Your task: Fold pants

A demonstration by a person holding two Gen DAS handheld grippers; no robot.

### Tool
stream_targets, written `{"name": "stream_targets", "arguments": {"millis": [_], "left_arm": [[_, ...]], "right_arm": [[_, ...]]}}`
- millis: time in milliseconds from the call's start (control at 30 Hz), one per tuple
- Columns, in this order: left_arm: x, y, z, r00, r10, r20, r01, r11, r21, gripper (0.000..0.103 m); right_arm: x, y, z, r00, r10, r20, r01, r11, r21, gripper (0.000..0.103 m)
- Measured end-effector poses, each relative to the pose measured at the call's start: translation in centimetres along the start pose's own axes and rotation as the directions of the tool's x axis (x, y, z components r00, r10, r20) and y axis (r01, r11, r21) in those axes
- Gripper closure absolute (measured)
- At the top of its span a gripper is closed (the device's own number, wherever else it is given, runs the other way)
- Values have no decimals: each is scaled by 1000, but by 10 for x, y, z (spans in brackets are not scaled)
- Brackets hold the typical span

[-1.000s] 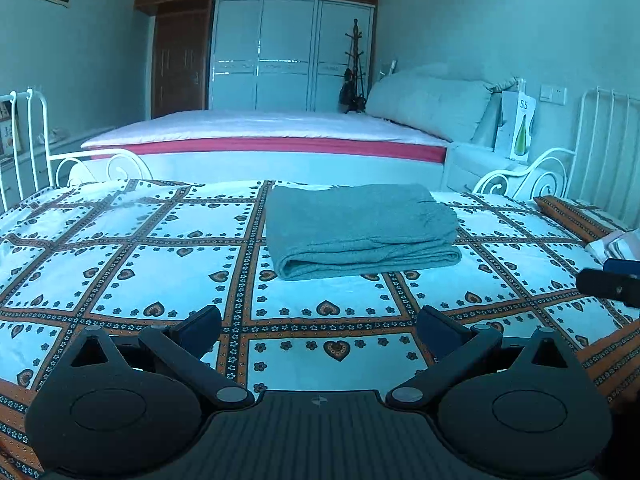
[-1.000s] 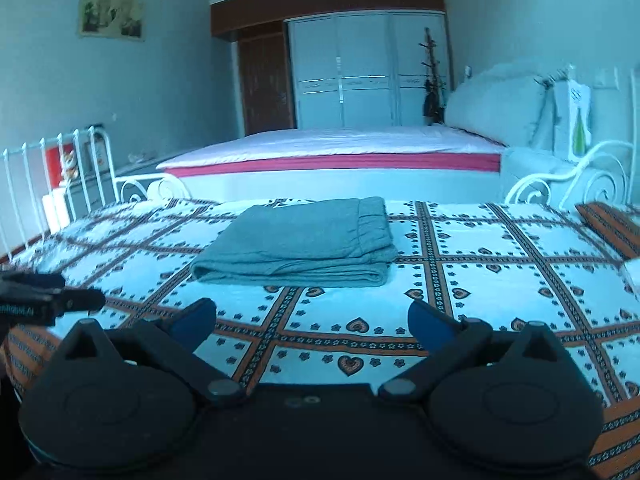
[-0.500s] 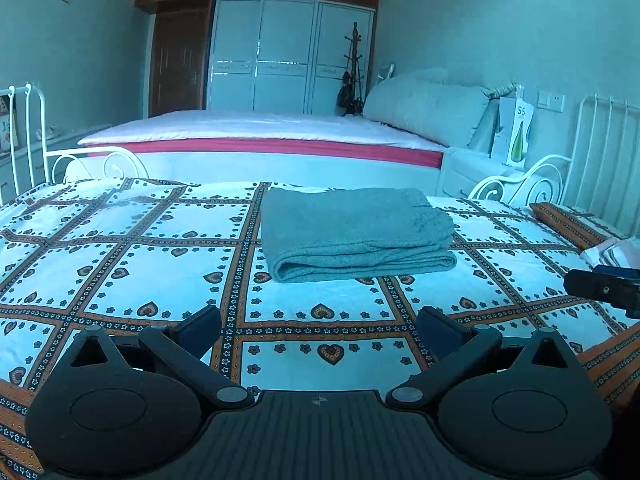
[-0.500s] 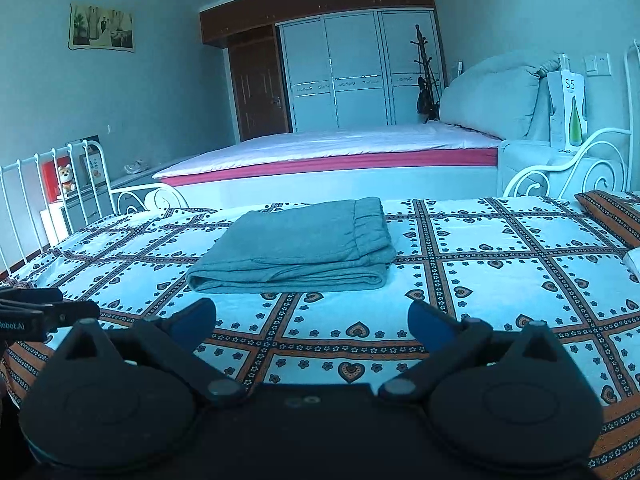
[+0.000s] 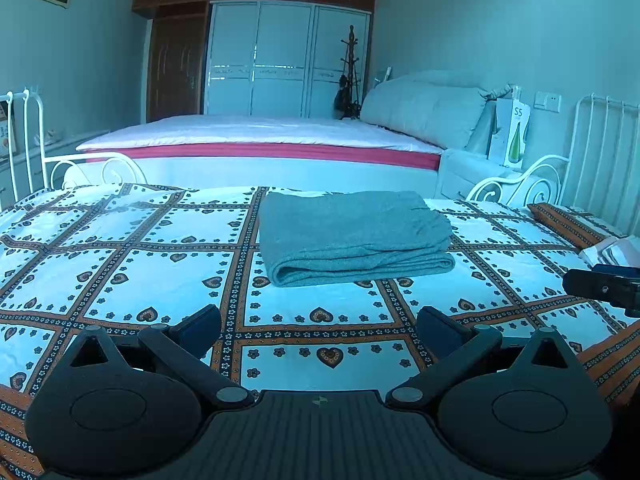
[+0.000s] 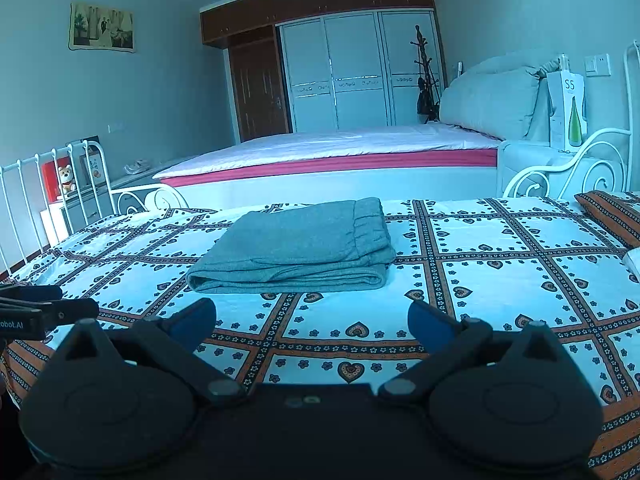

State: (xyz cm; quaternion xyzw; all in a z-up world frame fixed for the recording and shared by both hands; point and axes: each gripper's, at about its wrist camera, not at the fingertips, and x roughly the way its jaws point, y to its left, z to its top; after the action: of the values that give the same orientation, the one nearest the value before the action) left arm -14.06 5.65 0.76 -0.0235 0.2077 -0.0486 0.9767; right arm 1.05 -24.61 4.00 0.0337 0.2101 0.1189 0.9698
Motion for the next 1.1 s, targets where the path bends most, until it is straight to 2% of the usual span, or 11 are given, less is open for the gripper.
{"name": "stream_targets", "arguments": {"millis": [1100], "left_arm": [[0, 1, 0, 1000, -2, -2, 2, 1000, -3, 0]], "right_arm": [[1, 0, 0, 1000, 13, -5, -13, 1000, -7, 6]]}}
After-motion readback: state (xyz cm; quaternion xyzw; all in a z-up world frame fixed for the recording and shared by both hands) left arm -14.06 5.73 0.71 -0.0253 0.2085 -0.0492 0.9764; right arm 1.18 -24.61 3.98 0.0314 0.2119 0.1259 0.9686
